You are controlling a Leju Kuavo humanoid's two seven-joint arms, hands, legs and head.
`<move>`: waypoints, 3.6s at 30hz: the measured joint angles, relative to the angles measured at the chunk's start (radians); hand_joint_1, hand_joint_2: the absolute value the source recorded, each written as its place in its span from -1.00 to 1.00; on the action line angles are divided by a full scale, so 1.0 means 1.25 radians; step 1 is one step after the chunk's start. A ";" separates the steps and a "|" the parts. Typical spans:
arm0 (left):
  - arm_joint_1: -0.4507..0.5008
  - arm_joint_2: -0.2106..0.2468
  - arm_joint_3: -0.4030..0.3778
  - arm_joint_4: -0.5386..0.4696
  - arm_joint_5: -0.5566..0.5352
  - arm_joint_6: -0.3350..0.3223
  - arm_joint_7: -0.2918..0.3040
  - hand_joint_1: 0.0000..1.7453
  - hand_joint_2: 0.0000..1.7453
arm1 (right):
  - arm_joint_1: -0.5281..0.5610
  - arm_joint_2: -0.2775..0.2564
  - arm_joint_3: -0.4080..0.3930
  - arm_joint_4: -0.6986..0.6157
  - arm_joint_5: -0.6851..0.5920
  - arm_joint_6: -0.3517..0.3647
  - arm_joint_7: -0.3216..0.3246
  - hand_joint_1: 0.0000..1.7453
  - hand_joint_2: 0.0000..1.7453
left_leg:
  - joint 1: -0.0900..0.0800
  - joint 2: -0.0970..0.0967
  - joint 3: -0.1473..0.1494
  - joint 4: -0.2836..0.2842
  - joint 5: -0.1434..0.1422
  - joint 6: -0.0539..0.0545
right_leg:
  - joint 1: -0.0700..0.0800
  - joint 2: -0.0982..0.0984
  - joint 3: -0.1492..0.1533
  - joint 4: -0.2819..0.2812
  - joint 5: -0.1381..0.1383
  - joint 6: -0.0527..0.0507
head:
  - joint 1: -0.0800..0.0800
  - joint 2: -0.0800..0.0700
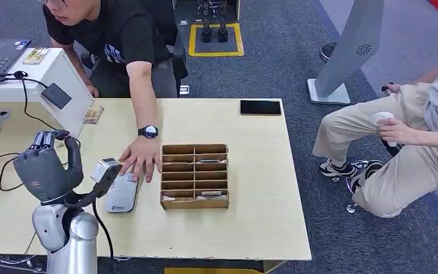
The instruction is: Pass the card to the sensor for recognition and then transmit it.
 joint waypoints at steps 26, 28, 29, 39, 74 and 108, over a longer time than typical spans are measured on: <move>0.029 0.230 -0.414 0.213 -0.194 0.000 0.593 1.00 1.00 | 0.000 0.002 0.000 0.009 0.023 0.000 -0.009 -1.00 1.00 | 0.000 0.000 0.000 0.000 0.000 0.000 | 0.000 0.000 0.000 0.000 0.000 0.000 | 0.000 0.000; 0.024 0.245 -0.446 0.236 -0.194 0.000 0.603 1.00 1.00 | 0.000 0.002 0.000 0.012 0.025 0.000 -0.008 -1.00 1.00 | 0.000 0.000 0.000 0.000 0.000 0.000 | 0.000 0.000 0.000 0.000 0.000 0.000 | 0.000 0.000; 0.022 0.251 -0.459 0.246 -0.194 0.000 0.617 1.00 1.00 | 0.000 0.002 0.000 0.012 0.024 0.000 -0.005 -1.00 1.00 | 0.000 0.000 0.000 0.000 0.000 0.000 | 0.000 0.000 0.000 0.000 0.000 0.000 | 0.000 0.000; -0.001 0.280 -0.516 0.375 -0.194 0.000 0.706 1.00 1.00 | 0.001 0.002 0.001 0.015 0.000 0.000 0.003 -1.00 1.00 | 0.000 0.000 0.000 0.000 0.000 0.000 | 0.000 0.000 -0.001 0.000 0.000 0.000 | 0.000 0.000; 0.034 0.063 -0.055 0.408 -0.029 0.002 0.274 1.00 1.00 | 0.000 0.002 0.000 0.013 0.007 0.000 0.032 -1.00 1.00 | 0.000 -0.002 0.000 0.000 0.000 0.000 | 0.000 -0.001 0.001 0.000 0.000 0.000 | 0.000 0.000; -0.003 -0.005 0.156 0.460 0.149 0.002 0.096 1.00 1.00 | -0.006 -0.004 0.000 0.035 0.010 0.000 0.009 -1.00 1.00 | 0.000 -0.002 0.001 0.000 0.000 0.000 | 0.000 -0.001 0.002 0.000 0.000 0.000 | 0.000 0.000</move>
